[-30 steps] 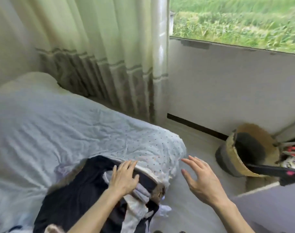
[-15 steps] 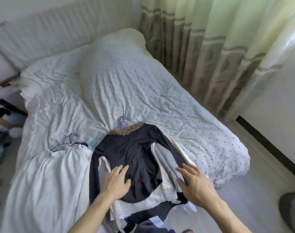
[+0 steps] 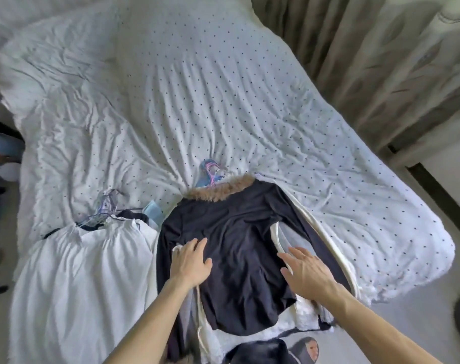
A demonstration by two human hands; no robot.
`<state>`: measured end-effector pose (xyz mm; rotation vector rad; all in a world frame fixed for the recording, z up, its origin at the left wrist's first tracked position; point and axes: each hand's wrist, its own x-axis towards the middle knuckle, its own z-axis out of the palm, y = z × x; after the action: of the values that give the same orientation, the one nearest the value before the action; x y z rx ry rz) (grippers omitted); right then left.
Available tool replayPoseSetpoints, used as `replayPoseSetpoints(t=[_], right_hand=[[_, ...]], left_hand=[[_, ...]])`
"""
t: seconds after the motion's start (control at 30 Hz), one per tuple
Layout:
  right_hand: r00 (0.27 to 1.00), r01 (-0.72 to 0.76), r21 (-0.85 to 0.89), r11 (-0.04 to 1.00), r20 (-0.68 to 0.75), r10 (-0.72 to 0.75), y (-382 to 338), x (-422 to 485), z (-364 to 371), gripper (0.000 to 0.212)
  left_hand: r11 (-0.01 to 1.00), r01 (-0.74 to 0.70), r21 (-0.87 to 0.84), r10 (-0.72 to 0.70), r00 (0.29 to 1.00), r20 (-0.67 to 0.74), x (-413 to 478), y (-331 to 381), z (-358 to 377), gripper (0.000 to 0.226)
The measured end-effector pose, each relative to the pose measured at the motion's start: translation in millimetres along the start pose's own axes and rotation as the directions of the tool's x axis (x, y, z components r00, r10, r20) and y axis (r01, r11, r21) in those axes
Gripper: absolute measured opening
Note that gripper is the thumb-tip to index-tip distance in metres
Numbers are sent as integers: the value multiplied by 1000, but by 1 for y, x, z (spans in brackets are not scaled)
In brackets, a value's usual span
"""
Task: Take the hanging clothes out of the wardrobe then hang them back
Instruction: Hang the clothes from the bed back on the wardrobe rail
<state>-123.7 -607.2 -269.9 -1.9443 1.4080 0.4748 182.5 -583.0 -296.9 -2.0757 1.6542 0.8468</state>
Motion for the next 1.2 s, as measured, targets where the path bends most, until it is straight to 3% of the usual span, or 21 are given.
replayPoseSetpoints(t=[0.17,0.3,0.4,0.5,0.67,0.87,1.03,1.2], right_hand=[[993,-113,6,994,38,113,-9,93,6,57],[968,-247,-20,969,47,247,-11,142,21,72],[951,-285,-59,957,104,290,-7,155,36,78],[940,-295,-101,950,150,308,-4,158,42,83],[928,-299,-4,954,233,292,2,167,28,77],[928,-331,189,924,242,283,-1,145,3,65],[936,-332,264,906,208,283,5,95,-4,65],[927,-375,348,859,147,345,24,32,-8,67]], left_hand=[[991,93,-93,-90,995,38,109,-31,-13,66],[966,179,-188,-197,977,-81,179,-56,-23,72],[944,224,-242,-238,971,-31,218,-70,-26,70],[961,212,-176,-212,977,18,236,-73,-29,59],[983,159,-88,-162,987,-22,240,-74,-31,45],[984,180,-11,-178,963,-203,207,-58,-45,29],[990,93,-102,-121,940,-319,175,-44,-52,17],[988,32,-148,-86,924,-374,115,-12,-73,22]])
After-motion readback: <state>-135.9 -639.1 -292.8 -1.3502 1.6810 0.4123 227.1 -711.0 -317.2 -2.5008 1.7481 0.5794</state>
